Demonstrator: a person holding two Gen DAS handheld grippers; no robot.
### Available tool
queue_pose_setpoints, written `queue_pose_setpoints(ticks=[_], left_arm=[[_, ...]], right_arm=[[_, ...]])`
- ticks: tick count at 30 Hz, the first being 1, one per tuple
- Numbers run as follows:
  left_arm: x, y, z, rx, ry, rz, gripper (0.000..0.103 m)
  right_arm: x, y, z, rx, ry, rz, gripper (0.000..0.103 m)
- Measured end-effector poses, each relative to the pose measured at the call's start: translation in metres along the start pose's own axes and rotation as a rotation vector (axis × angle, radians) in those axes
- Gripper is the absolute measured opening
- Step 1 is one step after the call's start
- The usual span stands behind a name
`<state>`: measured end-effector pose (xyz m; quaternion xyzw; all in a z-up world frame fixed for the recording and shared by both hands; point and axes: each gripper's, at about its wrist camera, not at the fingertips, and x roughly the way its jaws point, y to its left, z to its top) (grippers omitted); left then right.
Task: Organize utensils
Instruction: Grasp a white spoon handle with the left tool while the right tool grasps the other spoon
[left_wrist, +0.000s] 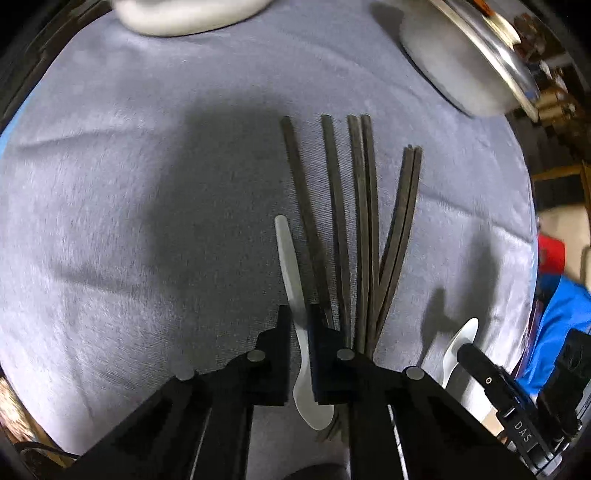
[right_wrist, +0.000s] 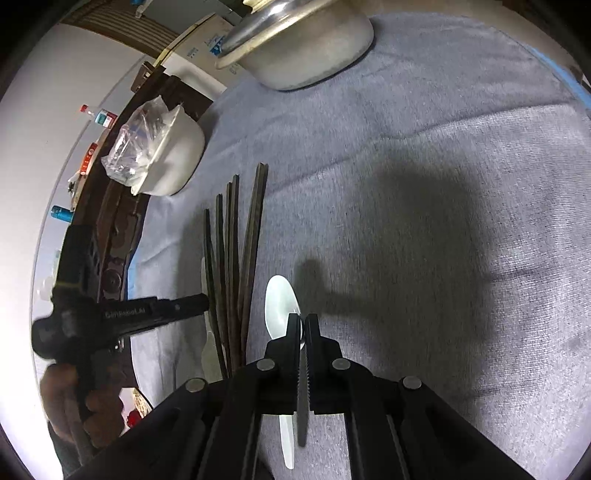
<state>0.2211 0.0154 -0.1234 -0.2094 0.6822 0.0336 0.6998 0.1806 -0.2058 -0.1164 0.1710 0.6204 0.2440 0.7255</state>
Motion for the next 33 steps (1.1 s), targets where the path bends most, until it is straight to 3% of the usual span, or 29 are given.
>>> queue_pose_setpoints(ticks=[12, 19, 25, 33], left_arm=[[-0.010, 0.032, -0.011, 0.167, 0.062, 0.123, 0.007], [0.012, 0.042, -0.007, 0.166, 0.115, 0.148, 0.009], [0.023, 0.048, 0.016, 0.134, 0.117, 0.147, 0.012], [0.026, 0.053, 0.011, 0.177, 0.091, 0.143, 0.010]], right_arm=[[0.001, -0.006, -0.017, -0.044, 0.064, -0.032, 0.003], [0.010, 0.000, -0.018, -0.058, 0.097, -0.063, 0.003], [0.014, 0.003, -0.020, -0.069, 0.111, -0.077, 0.003], [0.017, 0.008, -0.019, -0.071, 0.116, -0.081, 0.003]])
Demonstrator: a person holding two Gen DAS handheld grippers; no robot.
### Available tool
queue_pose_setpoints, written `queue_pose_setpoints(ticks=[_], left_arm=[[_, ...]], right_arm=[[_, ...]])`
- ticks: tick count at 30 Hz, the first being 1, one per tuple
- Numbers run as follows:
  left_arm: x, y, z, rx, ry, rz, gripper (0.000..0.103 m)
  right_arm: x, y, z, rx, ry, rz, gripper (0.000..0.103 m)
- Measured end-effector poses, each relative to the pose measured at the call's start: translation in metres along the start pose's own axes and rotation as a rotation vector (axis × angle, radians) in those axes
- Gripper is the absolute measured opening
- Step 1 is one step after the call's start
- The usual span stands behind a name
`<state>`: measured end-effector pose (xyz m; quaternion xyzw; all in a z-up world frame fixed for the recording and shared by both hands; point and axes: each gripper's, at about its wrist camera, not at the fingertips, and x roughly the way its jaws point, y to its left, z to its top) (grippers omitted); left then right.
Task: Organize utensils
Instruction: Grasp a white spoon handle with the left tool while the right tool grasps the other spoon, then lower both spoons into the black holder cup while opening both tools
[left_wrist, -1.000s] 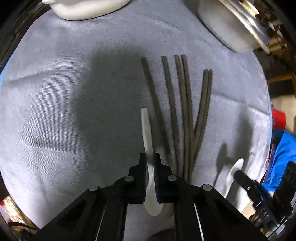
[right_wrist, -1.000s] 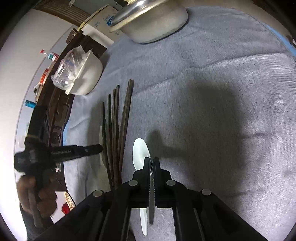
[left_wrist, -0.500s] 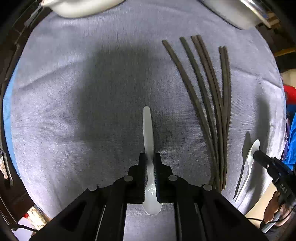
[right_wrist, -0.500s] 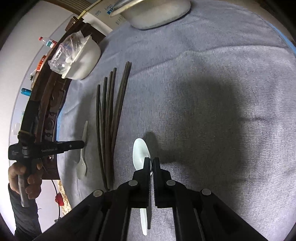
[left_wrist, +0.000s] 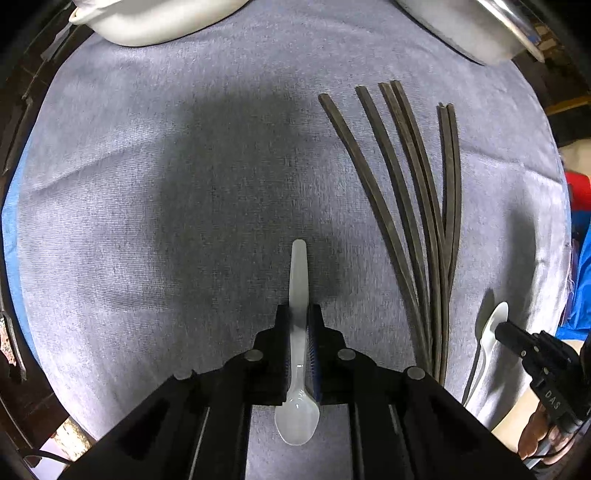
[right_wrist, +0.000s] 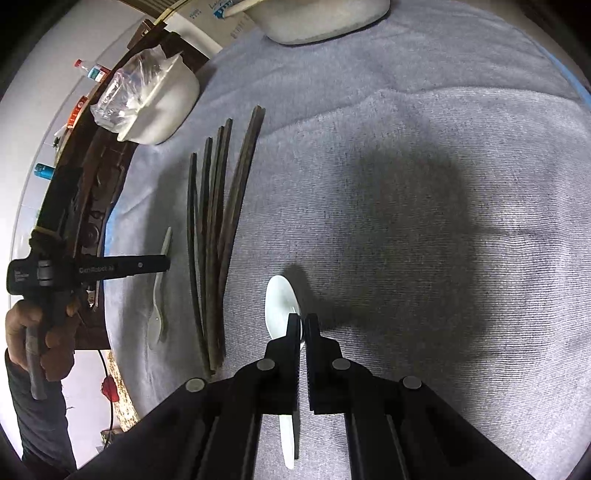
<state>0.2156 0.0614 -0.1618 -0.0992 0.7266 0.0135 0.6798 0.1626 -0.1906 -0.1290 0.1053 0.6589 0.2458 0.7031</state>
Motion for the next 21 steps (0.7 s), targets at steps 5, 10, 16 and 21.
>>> queue_pose_setpoints(ticks=[5, 10, 16, 21], left_arm=[[-0.011, 0.019, -0.023, -0.016, -0.067, -0.041, 0.010], [-0.043, 0.029, -0.058, -0.057, -0.186, -0.116, 0.010], [-0.098, 0.020, -0.105, -0.109, -0.338, -0.210, 0.010], [-0.153, 0.007, -0.147, -0.144, -0.478, -0.302, 0.010]], right_arm=[[-0.016, 0.003, -0.007, 0.005, -0.047, 0.014, 0.003], [-0.045, 0.005, -0.022, 0.025, -0.127, 0.033, 0.003], [-0.081, 0.006, -0.045, 0.078, -0.242, 0.071, 0.003], [-0.121, 0.023, -0.067, 0.082, -0.387, 0.096, 0.003]])
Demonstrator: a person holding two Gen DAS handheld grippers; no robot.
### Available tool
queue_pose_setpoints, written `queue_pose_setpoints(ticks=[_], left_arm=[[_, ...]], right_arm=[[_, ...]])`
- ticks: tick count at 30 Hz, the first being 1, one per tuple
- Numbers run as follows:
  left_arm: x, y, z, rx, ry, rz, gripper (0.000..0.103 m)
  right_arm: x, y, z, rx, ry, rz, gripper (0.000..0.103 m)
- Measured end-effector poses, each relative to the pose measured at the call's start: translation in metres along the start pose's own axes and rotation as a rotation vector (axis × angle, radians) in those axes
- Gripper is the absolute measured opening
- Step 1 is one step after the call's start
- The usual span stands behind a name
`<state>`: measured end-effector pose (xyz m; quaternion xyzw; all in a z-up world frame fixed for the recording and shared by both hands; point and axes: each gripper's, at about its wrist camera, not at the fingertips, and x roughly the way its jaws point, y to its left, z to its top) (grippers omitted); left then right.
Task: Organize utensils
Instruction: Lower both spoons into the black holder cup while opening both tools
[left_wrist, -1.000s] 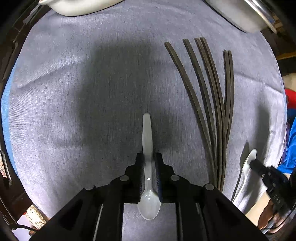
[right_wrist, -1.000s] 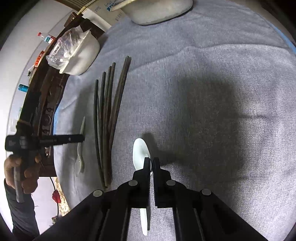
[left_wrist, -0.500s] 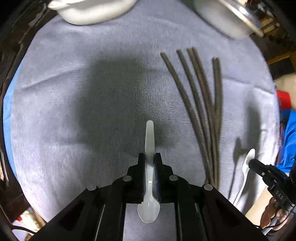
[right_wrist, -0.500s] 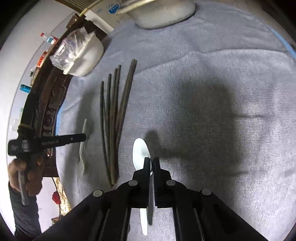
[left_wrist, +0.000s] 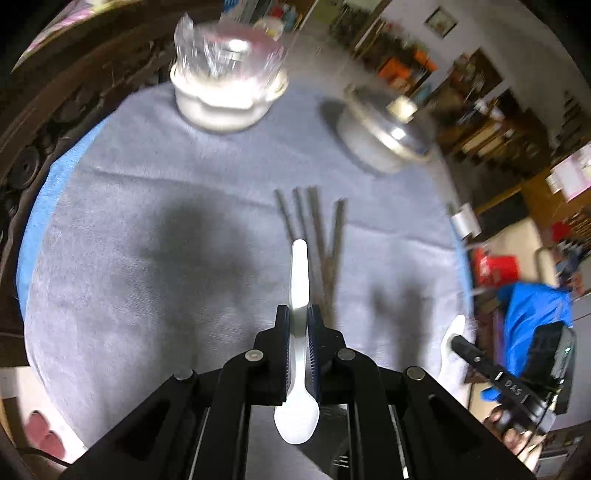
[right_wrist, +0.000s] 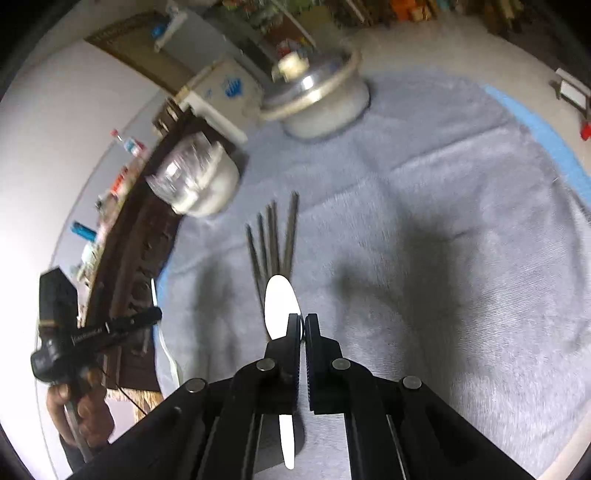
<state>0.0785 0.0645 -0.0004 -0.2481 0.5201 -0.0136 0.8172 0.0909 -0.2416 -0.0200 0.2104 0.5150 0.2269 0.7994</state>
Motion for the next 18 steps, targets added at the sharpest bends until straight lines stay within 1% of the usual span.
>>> queue_pose_setpoints(ticks=[2, 4, 8, 11, 14, 18], left_arm=[[-0.017, -0.006, -0.007, -0.012, -0.052, -0.033, 0.010], [-0.027, -0.014, -0.014, -0.013, -0.100, -0.060, 0.010], [-0.047, -0.034, -0.034, 0.013, -0.215, -0.091, 0.010], [-0.048, -0.044, -0.044, 0.032, -0.259, -0.108, 0.010], [-0.041, -0.050, -0.056, 0.059, -0.300, -0.106, 0.010], [-0.024, -0.048, -0.067, 0.069, -0.307, -0.113, 0.010]], right_arm=[[-0.019, 0.013, -0.004, -0.008, -0.065, 0.027, 0.003], [-0.033, 0.028, -0.009, -0.030, -0.115, 0.034, 0.003], [-0.042, 0.055, -0.021, -0.087, -0.186, 0.038, 0.003], [-0.035, 0.070, -0.034, -0.122, -0.199, 0.023, 0.003], [-0.027, 0.078, -0.043, -0.165, -0.220, -0.017, 0.003], [-0.019, 0.075, -0.058, -0.186, -0.227, -0.048, 0.003]])
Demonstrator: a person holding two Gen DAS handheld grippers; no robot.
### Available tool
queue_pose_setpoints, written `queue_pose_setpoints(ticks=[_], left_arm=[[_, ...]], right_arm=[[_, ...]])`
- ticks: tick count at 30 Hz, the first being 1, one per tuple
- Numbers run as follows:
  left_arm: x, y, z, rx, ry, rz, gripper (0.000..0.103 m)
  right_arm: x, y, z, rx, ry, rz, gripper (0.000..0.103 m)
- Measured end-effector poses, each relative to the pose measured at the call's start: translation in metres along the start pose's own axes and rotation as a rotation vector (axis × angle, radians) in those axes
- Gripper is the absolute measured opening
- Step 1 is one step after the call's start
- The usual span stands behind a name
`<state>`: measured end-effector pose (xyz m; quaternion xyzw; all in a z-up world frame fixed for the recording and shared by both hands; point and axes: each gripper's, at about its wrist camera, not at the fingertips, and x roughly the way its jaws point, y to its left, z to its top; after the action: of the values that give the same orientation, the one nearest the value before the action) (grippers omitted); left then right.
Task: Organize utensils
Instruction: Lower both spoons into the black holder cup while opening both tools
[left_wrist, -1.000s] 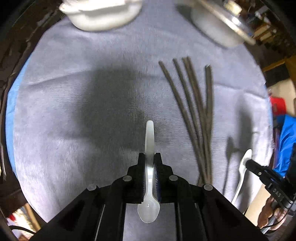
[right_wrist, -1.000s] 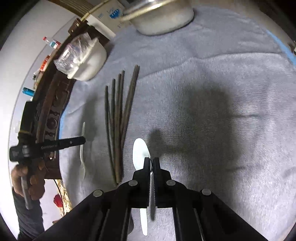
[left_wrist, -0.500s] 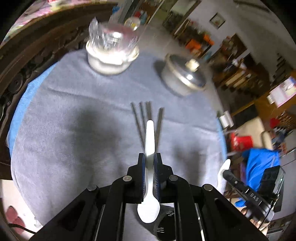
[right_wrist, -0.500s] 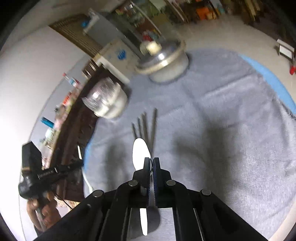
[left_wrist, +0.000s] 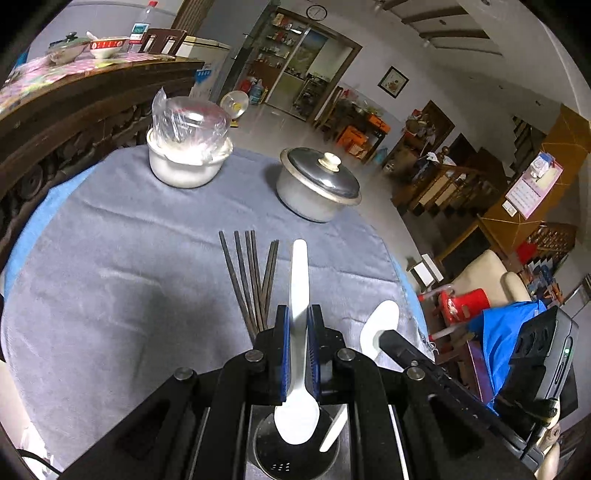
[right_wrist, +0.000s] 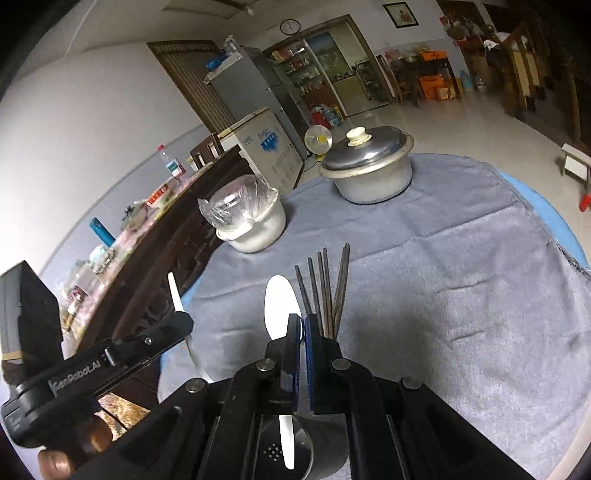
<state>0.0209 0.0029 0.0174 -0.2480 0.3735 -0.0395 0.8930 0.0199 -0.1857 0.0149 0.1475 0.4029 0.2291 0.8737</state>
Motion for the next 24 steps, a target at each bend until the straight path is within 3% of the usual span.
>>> queue_pose_setpoints(ticks=[10, 24], left_arm=[[0.011, 0.007, -0.024, 0.034, -0.028, 0.015, 0.010], [0.008, 0.012, -0.045, 0.053, -0.001, -0.001, 0.010]], right_arm=[[-0.001, 0.010, -0.023, -0.086, -0.029, -0.025, 0.003], [-0.014, 0.015, -0.048, -0.129, -0.021, -0.025, 0.003]])
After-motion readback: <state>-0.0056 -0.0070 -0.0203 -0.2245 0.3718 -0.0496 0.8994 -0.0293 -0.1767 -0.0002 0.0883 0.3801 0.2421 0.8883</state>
